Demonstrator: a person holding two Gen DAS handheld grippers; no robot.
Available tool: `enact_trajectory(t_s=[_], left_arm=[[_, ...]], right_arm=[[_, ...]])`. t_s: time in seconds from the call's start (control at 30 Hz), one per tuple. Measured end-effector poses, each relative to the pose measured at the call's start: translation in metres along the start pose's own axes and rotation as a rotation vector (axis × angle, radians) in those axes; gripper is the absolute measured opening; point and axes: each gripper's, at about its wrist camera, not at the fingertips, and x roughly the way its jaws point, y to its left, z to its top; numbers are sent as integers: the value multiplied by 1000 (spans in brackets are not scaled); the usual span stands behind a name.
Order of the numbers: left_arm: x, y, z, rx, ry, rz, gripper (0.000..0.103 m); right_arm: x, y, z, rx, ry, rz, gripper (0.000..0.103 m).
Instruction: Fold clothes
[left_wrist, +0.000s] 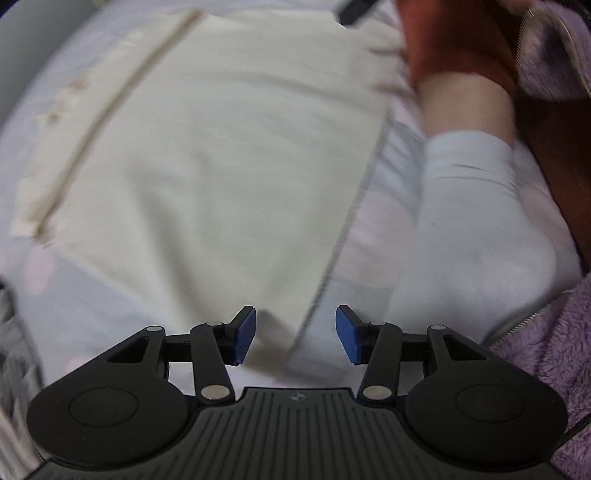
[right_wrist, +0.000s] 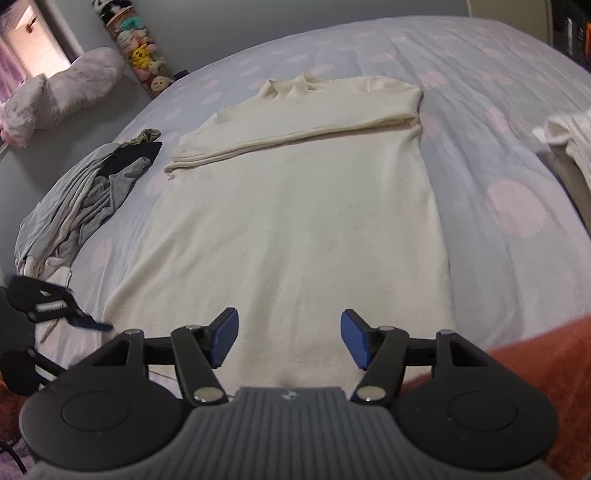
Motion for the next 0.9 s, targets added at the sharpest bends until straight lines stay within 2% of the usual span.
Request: enact_trajectory(t_s=[0.13, 0.23, 0.33, 0.37, 0.47, 0.53, 0.8, 0.9], left_arm=[[14, 1, 7, 36, 42, -28, 49], [14, 0, 5, 59, 47, -19, 49], [15, 7, 2, -20, 34, -26, 32], [14, 12, 1, -50, 25, -20, 22], [10, 15, -3, -88, 11, -15, 11], [7, 15, -6, -110, 0, -10, 8], [-29, 24, -5, -229, -86, -3, 6], [-47, 33, 2, -291, -129, 16, 6]], right_arm=[[-2, 3, 2, -13, -14, -4, 67], [3, 1, 1, -11, 6, -8, 67], [6, 3, 3, -17, 16, -8, 67], [7, 4, 2, -25, 20, -10, 67], [9, 9, 1, -58, 37, -2, 67], [10, 14, 1, -91, 52, 10, 67], [25, 61, -8, -359, 144, 29, 72], [35, 81, -15, -476, 183, -5, 77]])
